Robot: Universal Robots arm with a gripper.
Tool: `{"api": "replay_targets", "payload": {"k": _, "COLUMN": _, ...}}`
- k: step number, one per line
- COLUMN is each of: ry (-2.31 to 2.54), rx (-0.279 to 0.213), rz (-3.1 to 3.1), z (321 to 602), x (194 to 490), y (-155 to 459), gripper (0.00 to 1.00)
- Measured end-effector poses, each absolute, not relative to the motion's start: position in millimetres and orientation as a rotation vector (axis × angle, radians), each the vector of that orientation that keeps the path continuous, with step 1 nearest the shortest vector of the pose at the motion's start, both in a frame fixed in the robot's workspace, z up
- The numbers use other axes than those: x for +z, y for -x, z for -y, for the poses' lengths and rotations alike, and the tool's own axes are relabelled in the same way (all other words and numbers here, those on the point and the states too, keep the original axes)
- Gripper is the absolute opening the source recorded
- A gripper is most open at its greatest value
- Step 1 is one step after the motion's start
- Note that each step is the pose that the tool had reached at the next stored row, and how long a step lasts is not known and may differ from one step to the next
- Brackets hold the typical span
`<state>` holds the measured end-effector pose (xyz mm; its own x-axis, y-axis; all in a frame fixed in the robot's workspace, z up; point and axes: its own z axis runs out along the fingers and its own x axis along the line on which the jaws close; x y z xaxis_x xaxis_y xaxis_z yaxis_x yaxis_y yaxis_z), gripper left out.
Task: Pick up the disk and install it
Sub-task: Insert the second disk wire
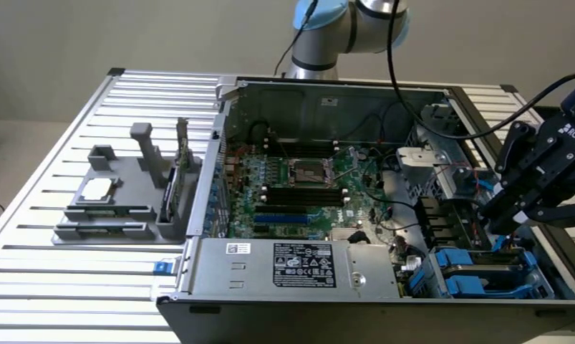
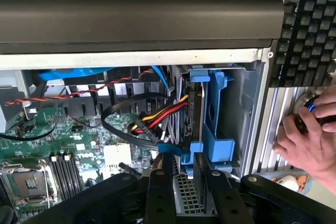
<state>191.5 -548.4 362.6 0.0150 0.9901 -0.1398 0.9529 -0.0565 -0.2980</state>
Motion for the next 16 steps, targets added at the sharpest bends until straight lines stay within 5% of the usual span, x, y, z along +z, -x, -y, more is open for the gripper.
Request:
{"api": "replay_targets", "payload": {"k": 7, "ry": 2.148, "rx": 0.468, "rz": 2.071, "z": 551.9, "x": 357.7, "y": -193.8, "gripper": 0.28}}
{"api": "replay_targets", "payload": {"k": 9, "ry": 2.147, "rx": 0.467, "rz": 2.071, "z": 552.6, "x": 356.3, "y": -194.2, "gripper": 0.16}}
{"api": "replay_targets", "payload": {"k": 16, "ry": 2.136, "rx": 0.441, "rz": 2.067, "z": 560.2, "x": 351.6, "y": -194.3, "gripper": 0.16}}
